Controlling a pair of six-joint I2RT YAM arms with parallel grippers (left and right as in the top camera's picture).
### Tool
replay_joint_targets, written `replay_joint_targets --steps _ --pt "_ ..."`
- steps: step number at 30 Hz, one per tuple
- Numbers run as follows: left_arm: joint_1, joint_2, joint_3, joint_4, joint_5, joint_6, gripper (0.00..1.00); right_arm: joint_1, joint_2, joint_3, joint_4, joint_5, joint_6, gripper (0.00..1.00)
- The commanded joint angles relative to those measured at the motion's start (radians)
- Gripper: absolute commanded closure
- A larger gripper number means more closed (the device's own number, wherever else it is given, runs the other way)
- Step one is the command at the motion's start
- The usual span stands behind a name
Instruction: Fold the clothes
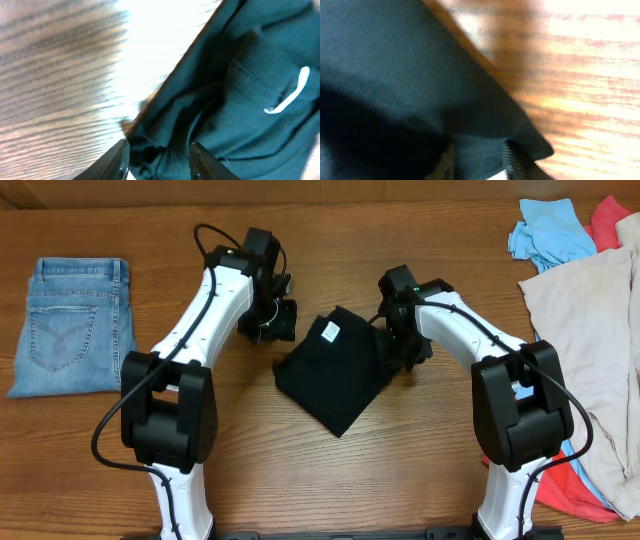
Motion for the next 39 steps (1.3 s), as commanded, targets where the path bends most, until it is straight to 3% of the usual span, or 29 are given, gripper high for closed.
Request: replay_joint_targets --steps 1,7,9,16,19,27,32,34,35,36,38,39 --pt "-0.001 -0.028 0.019 0.012 0.035 -0.01 0.58 -0.01 -0.015 0.101 -0.072 0.037 -0.019 0.57" --pt "0.042 -0.028 0.019 0.014 -0.038 -0.105 0.55 -0.007 -0.046 0.349 -0.19 0.013 -0.146 0.42" --pt "0.059 -0.028 0.019 0.014 -0.021 -0.124 0.54 -0.007 -0.046 0.403 -0.193 -0.062 -0.234 0.42" --pt "0.07 -0.028 0.019 0.01 -0.014 -0.126 0.52 -0.003 0.013 0.404 -0.182 -0.274 -0.422 0.41" --pt "0.07 -0.028 0.019 0.01 -0.014 -0.126 0.5 0.01 0.05 0.404 -0.182 -0.336 -0.483 0.34" --pt "0.07 -0.028 0.019 0.008 -0.014 -0.126 0.49 0.079 0.113 0.39 -0.145 -0.342 -0.573 0.2" --pt "0.069 -0.028 0.019 -0.006 -0.014 -0.125 0.49 0.1 0.14 0.372 -0.044 -0.332 -0.553 0.19" --pt "0.069 -0.028 0.019 -0.013 -0.014 -0.121 0.49 0.1 0.155 0.372 -0.027 -0.331 -0.54 0.25" --pt "0.069 -0.028 0.019 -0.015 -0.015 -0.121 0.49 0.1 0.165 0.372 -0.026 -0.331 -0.54 0.34" --pt "0.07 -0.028 0.019 -0.014 -0.015 -0.121 0.49 0.1 0.169 0.372 -0.029 -0.332 -0.539 0.56" --pt "0.07 -0.028 0.019 -0.013 -0.015 -0.121 0.49 0.099 0.17 0.372 -0.041 -0.332 -0.537 0.85" --pt "0.07 -0.028 0.019 -0.013 -0.015 -0.121 0.49 0.099 0.169 0.373 -0.048 -0.331 -0.537 0.93"
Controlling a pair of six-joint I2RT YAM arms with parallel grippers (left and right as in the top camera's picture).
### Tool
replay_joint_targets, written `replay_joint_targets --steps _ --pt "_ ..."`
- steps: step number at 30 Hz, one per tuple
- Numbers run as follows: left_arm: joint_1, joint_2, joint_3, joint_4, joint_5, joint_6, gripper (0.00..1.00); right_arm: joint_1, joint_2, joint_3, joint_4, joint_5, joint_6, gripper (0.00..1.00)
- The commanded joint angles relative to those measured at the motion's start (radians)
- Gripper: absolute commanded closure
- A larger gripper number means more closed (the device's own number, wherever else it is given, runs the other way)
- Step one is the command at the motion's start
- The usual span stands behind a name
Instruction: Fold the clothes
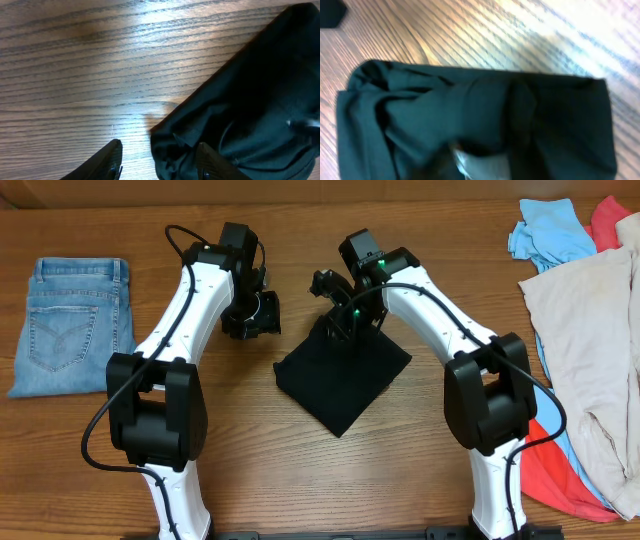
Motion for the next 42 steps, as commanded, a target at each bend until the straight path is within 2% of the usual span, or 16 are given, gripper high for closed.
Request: replay_joint_targets --steps 1,5,11,16,26,42 --pt "-0.002 -0.021 0.015 0.0 -0.003 -0.009 0.49 -0.005 0.013 -0.003 -0.02 -0.009 0.004 0.96" --pt "-0.001 -0.021 0.015 0.001 -0.008 -0.009 0.49 -0.006 -0.014 0.078 -0.138 0.032 0.008 0.96" --pt "-0.001 -0.021 0.015 0.001 -0.017 -0.01 0.49 -0.034 -0.053 0.244 -0.223 0.275 0.142 0.96" --pt "-0.001 -0.021 0.015 -0.001 -0.016 -0.01 0.49 -0.069 -0.045 0.174 -0.149 0.343 0.209 0.96" --pt "-0.011 -0.021 0.015 0.013 0.026 -0.009 0.5 -0.081 -0.044 -0.056 -0.016 0.356 0.211 0.96" --pt "-0.167 -0.008 0.013 0.167 0.054 -0.01 0.46 -0.082 -0.044 -0.087 -0.026 0.417 0.367 0.92"
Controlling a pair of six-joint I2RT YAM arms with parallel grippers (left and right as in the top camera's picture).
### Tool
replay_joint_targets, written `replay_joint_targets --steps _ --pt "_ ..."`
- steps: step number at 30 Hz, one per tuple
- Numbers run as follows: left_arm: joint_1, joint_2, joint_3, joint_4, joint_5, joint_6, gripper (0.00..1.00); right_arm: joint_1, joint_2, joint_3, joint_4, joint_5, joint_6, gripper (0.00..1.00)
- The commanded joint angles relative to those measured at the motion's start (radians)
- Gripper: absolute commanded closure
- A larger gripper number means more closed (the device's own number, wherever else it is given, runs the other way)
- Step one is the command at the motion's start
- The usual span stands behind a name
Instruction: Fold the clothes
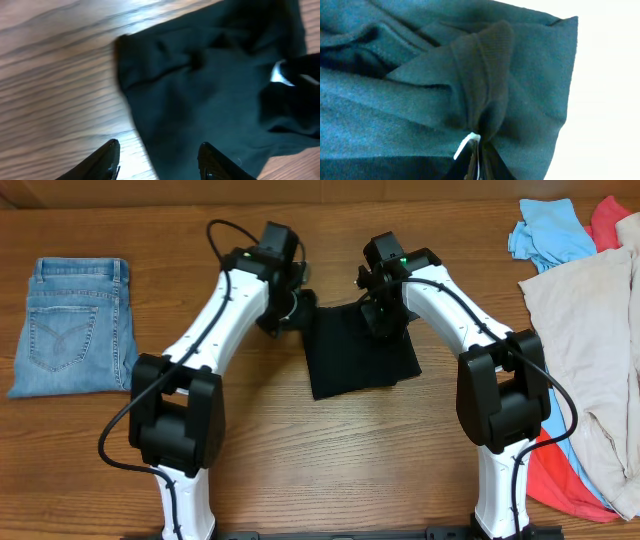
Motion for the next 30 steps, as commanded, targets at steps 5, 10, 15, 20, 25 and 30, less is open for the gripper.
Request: replay_joint_targets --steps 5,10,15,20,25,30 --pt "-0.048 0.037 0.013 0.016 0.019 -0.017 0.46 -0.006 -0.019 -0.017 -0.022 0.075 0.17 0.89" --pt "-0.081 0.082 0.013 0.014 0.019 -0.017 0.45 -0.025 -0.019 -0.017 -0.046 0.089 0.271 0.89" --pt "-0.094 0.119 0.013 -0.008 0.019 -0.018 0.45 -0.045 -0.019 -0.017 -0.062 0.084 0.286 0.89" --pt "-0.099 0.124 0.013 -0.023 0.02 -0.018 0.45 -0.051 -0.019 -0.018 -0.064 0.083 0.286 0.89" --pt "-0.098 0.11 0.023 -0.043 0.053 -0.017 0.52 -0.055 -0.019 -0.017 -0.079 0.082 0.285 0.87" --pt "-0.097 0.019 0.067 -0.077 0.037 0.006 0.49 -0.093 -0.029 0.018 -0.146 0.081 0.286 0.84"
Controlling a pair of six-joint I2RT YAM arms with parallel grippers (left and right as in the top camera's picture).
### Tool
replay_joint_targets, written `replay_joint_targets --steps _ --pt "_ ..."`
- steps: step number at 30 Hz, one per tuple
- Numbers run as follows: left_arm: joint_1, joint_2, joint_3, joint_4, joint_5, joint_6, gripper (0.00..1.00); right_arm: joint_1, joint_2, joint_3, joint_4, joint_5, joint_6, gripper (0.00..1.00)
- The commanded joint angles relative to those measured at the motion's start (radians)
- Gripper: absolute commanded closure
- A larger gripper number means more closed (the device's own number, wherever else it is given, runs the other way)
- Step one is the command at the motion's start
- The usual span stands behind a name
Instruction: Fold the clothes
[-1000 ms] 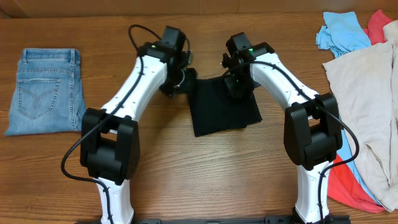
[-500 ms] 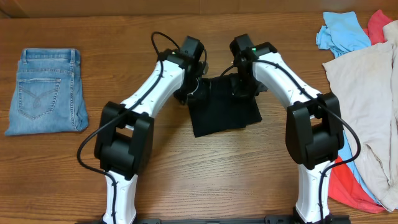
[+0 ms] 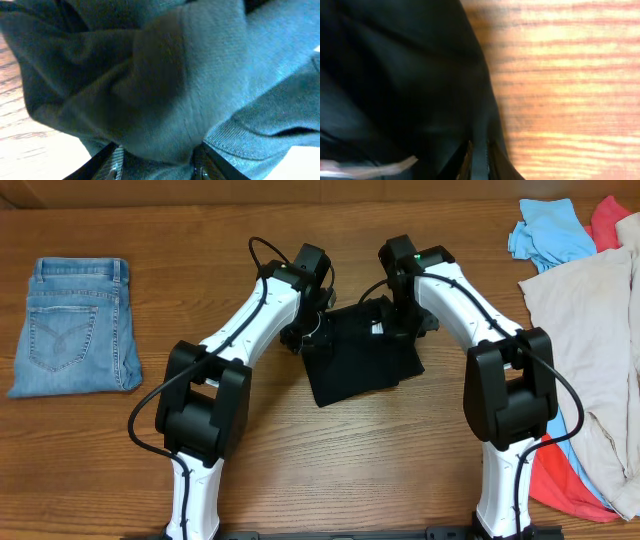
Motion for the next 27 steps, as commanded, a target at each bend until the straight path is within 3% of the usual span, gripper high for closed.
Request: replay_joint_targets --steps 1,2,3,8,14,20,27 --pt "-0.006 -0.1 0.056 0.003 0.003 0.008 0.46 -0.045 -0.037 0.039 -0.026 0.006 0.01 0.83" --pt "-0.004 -0.121 0.064 0.014 -0.02 0.008 0.42 -0.056 -0.05 0.049 -0.035 0.006 0.01 0.82" --pt "-0.001 -0.146 0.07 0.036 -0.053 0.008 0.26 -0.072 -0.072 0.061 -0.047 0.006 0.01 0.8" --pt "0.002 -0.171 0.07 0.176 -0.183 0.071 0.15 -0.104 -0.155 0.076 -0.087 -0.164 -0.02 0.78" --pt "0.051 -0.113 0.07 0.339 -0.125 0.168 0.15 -0.077 -0.179 0.067 -0.198 -0.492 -0.149 0.76" --pt "0.108 -0.018 0.073 0.438 0.06 0.17 0.18 -0.005 -0.179 0.006 -0.241 -0.511 -0.149 0.73" --pt "0.11 0.074 0.073 0.358 0.078 0.174 0.21 0.035 -0.179 -0.113 -0.172 -0.51 -0.132 0.7"
